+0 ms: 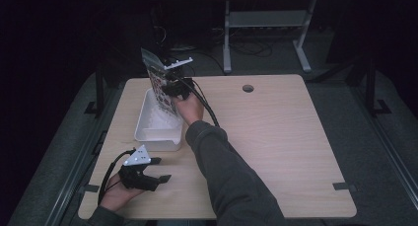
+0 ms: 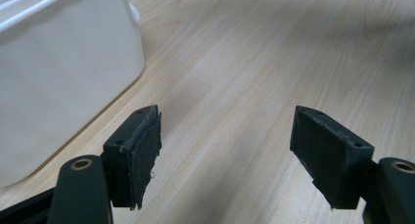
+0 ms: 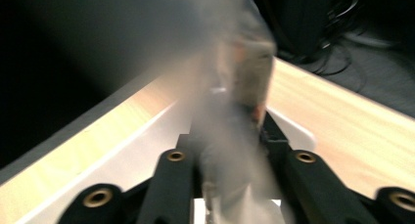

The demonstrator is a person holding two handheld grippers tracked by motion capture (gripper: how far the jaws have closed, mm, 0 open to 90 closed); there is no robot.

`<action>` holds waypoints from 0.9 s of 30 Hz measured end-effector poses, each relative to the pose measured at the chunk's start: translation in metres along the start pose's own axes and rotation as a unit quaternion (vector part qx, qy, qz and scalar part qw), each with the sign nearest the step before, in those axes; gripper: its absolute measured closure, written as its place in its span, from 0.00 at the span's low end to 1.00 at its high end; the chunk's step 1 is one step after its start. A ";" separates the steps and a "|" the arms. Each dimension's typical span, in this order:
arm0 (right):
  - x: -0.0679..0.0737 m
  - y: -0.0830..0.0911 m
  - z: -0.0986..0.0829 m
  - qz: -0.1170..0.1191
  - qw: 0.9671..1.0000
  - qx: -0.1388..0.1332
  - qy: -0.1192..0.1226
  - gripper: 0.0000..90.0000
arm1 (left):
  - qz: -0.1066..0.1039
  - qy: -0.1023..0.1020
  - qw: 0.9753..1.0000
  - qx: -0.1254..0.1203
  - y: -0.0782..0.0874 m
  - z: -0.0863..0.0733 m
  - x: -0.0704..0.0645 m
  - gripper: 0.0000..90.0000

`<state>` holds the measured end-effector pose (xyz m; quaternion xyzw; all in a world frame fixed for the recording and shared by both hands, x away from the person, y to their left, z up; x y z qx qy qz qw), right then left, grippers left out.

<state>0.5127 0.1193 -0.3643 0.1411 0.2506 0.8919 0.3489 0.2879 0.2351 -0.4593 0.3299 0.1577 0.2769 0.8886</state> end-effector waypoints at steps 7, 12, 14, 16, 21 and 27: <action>0.004 0.010 -0.003 -0.020 0.999 -0.033 -0.011 0.83 | -0.001 0.000 1.000 -0.001 0.000 0.000 0.000 0.30; 0.009 0.021 -0.001 -0.025 0.998 -0.055 -0.009 0.83 | -0.002 -0.002 1.000 0.000 -0.001 0.000 -0.001 0.30; 0.011 0.025 0.001 -0.027 0.997 -0.068 -0.008 0.84 | -0.002 -0.002 1.000 0.001 -0.001 0.000 -0.001 0.30; 0.011 0.028 0.001 -0.031 0.996 -0.082 -0.015 0.84 | -0.003 -0.001 1.000 0.001 -0.001 0.000 -0.001 0.30; 0.011 0.023 -0.007 -0.040 0.994 -0.095 -0.032 0.84 | -0.003 -0.001 1.000 0.001 -0.001 0.000 -0.001 0.30; 0.014 0.009 -0.024 -0.043 0.994 -0.096 -0.040 0.84 | -0.003 0.000 1.000 0.000 0.000 0.000 0.000 0.30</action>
Point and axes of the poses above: each handheld gripper's, and its own axes: y roughly backward along the jaws, z roughly out of its top, x roughly to its left, the point moved 4 cm from there along -y, roughly forward along the jaws, and after that the axes turned 4 degrees about y, right-handed, at the moved point
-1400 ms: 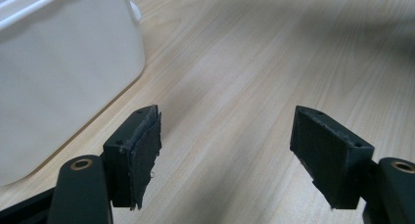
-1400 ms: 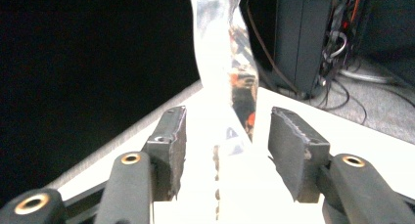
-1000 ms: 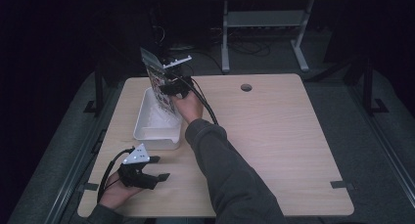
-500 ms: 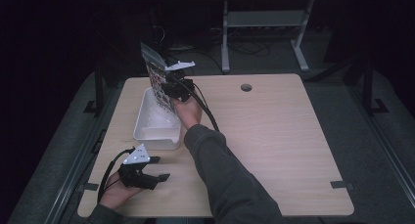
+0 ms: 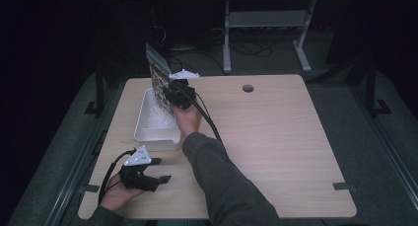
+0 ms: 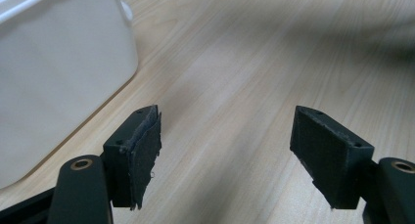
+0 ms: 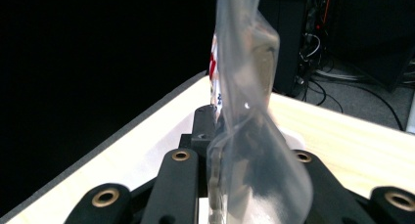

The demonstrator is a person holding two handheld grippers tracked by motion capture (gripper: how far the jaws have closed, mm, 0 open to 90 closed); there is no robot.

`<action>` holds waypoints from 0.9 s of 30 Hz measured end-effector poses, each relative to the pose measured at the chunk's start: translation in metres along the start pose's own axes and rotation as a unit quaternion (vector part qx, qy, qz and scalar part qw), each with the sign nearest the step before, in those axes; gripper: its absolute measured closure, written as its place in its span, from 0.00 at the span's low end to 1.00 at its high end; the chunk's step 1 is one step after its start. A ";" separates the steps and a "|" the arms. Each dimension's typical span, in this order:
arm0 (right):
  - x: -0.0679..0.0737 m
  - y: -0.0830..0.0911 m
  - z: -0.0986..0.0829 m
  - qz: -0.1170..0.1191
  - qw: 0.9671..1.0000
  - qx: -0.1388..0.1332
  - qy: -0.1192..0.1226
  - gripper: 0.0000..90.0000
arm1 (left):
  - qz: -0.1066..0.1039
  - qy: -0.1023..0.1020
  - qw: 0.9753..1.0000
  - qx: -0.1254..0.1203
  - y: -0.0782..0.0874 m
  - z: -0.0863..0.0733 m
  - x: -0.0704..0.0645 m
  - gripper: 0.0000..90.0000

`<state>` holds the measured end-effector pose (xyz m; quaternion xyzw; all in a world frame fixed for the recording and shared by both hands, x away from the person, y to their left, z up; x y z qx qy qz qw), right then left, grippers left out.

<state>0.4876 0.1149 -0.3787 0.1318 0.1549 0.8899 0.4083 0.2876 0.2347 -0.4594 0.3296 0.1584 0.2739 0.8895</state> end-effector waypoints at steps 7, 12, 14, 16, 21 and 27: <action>-0.002 -0.003 -0.013 -0.005 1.000 0.001 0.001 0.84 | 0.001 -0.004 1.000 0.003 0.000 0.000 0.000 0.30; -0.003 -0.002 -0.015 -0.008 1.000 0.005 0.009 0.84 | 0.001 -0.004 1.000 0.004 -0.001 0.000 -0.001 0.30; -0.003 -0.002 -0.016 -0.010 1.000 0.004 0.009 0.84 | 0.002 -0.003 1.000 0.004 -0.001 0.000 -0.001 0.30; -0.003 -0.001 -0.017 -0.011 1.000 0.003 0.010 0.84 | 0.002 -0.004 1.000 0.005 -0.002 0.000 -0.001 0.30; -0.005 0.000 -0.018 -0.009 1.000 0.001 0.002 0.83 | 0.001 -0.006 1.000 0.009 -0.003 -0.001 -0.001 0.30; -0.008 0.001 -0.017 -0.005 1.000 0.005 -0.006 0.83 | 0.002 -0.007 1.000 0.009 -0.003 -0.001 -0.001 0.30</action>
Point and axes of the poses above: each handheld gripper's, and its own axes: y roughly backward along the jaws, z roughly out of its top, x roughly to its left, the point moved 4 cm from there along -y, roughly forward along the jaws, and after that the axes turned 4 degrees about y, right-handed, at the moved point
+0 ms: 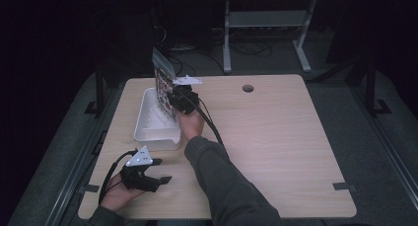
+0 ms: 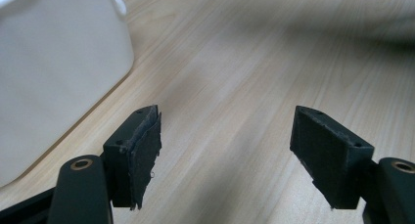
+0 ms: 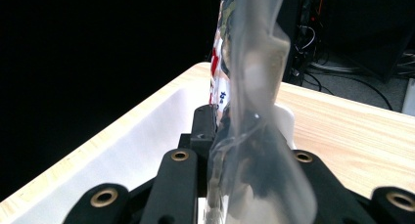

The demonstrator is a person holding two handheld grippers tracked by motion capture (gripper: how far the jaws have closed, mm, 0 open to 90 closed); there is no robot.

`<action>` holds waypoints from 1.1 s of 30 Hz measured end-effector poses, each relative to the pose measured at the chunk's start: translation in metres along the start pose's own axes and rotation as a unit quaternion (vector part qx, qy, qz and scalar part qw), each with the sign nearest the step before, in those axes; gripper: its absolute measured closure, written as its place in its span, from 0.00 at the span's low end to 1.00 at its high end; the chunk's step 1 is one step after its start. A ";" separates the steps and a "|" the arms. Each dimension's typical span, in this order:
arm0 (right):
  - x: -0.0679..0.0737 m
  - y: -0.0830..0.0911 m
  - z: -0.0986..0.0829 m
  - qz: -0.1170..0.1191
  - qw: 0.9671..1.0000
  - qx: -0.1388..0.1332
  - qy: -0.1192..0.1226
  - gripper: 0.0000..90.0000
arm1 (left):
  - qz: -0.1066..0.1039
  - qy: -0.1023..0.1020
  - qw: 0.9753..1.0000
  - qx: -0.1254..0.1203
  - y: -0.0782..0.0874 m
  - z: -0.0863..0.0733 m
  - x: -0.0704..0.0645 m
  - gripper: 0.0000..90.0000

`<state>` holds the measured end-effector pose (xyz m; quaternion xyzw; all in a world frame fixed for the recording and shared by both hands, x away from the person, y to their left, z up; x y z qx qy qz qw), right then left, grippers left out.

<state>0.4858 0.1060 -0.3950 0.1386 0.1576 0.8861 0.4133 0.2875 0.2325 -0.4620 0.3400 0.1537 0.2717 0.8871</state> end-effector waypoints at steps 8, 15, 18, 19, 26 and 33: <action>-0.005 0.001 0.001 0.006 1.000 0.004 -0.003 0.75 | -0.001 -0.001 1.000 0.000 0.001 0.000 0.000 0.30; -0.012 0.009 0.004 0.026 1.000 0.010 -0.006 0.57 | -0.003 -0.001 1.000 0.001 0.000 0.000 0.000 0.30; -0.016 0.015 0.005 0.041 0.999 0.010 -0.012 0.51 | -0.004 -0.002 1.000 0.001 0.000 0.000 -0.001 0.29; -0.017 0.017 0.006 0.048 0.999 0.010 -0.016 0.49 | -0.004 -0.002 1.000 0.000 0.000 0.000 -0.001 0.29; -0.024 0.034 0.009 0.082 0.996 0.011 -0.023 0.39 | -0.004 -0.002 1.000 0.000 0.000 0.000 0.000 0.29; -0.033 0.057 0.007 0.100 0.995 0.008 -0.021 0.33 | -0.006 -0.002 1.000 0.000 0.000 0.001 -0.001 0.29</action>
Point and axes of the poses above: each handheld gripper's, and its own axes: y roughly backward along the jaws, z roughly out of its top, x roughly to its left, the point moved 4 cm from there along -y, roughly forward along the jaws, and after that the axes turned 4 degrees about y, right-handed, at the moved point
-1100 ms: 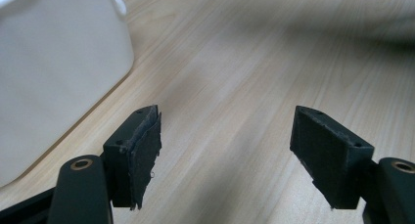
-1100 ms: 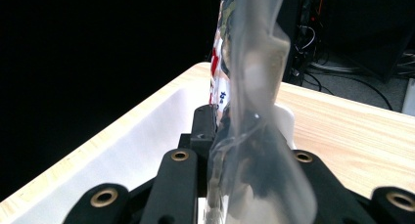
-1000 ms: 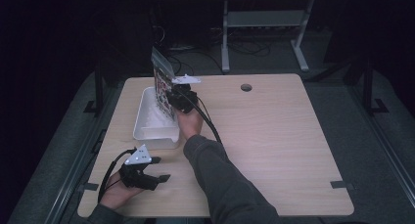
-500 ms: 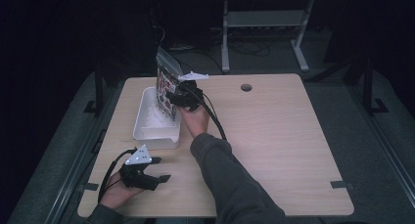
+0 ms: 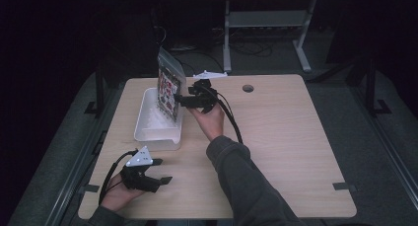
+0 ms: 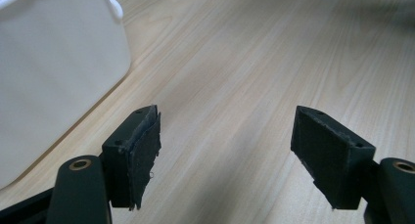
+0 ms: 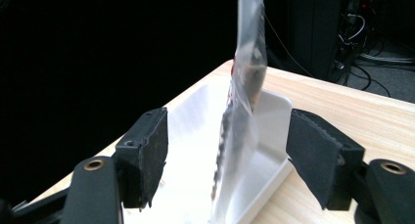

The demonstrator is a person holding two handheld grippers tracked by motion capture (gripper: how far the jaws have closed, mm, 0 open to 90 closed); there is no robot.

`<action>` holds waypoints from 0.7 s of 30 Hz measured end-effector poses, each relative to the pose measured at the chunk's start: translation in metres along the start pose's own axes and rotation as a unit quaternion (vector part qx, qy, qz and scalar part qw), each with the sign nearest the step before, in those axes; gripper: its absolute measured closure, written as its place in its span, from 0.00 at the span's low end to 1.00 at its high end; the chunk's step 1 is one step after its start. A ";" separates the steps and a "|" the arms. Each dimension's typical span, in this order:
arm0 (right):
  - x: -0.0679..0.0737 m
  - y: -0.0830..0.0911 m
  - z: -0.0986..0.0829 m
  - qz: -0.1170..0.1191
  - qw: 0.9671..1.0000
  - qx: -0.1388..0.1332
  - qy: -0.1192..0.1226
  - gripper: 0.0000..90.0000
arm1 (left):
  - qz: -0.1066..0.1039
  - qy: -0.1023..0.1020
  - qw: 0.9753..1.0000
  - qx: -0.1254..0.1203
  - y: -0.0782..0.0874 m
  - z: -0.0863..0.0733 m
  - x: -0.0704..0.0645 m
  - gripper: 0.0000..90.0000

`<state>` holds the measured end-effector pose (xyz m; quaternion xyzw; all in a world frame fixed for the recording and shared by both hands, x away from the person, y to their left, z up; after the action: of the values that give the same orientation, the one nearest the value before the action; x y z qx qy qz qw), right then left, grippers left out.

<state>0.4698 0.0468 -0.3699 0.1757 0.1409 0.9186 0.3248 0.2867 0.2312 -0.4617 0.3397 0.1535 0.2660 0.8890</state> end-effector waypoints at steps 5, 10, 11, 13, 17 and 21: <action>-0.005 0.018 -0.006 0.006 1.000 -0.006 0.002 0.32 | 0.000 0.000 1.000 0.001 -0.001 0.000 0.000 0.28; -0.012 0.034 -0.011 0.011 1.000 -0.008 -0.002 0.32 | 0.000 0.001 1.000 0.000 -0.001 0.000 0.000 0.28; -0.013 0.038 -0.012 0.011 1.000 -0.010 -0.002 0.32 | 0.000 0.001 1.000 0.000 -0.001 0.000 0.000 0.28; -0.017 0.043 -0.015 0.009 1.000 -0.008 -0.001 0.32 | 0.000 0.001 1.000 0.000 -0.001 0.000 -0.001 0.28; -0.024 0.056 -0.022 0.010 1.000 -0.004 -0.003 0.32 | 0.000 0.001 1.000 0.002 -0.001 0.000 -0.001 0.28; -0.032 0.069 -0.026 0.008 1.000 -0.004 -0.007 0.32 | 0.000 0.002 1.000 0.002 -0.001 0.000 0.000 0.27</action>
<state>0.4438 -0.0294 -0.3748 0.1816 0.1337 0.9206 0.3187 0.2867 0.2304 -0.4627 0.3408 0.1555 0.2660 0.8882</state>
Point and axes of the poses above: each handheld gripper's, and its own axes: y roughly backward along the jaws, z roughly out of its top, x roughly to its left, the point moved 4 cm from there along -y, roughly forward along the jaws, and after that the axes turned 4 degrees about y, right-handed, at the moved point
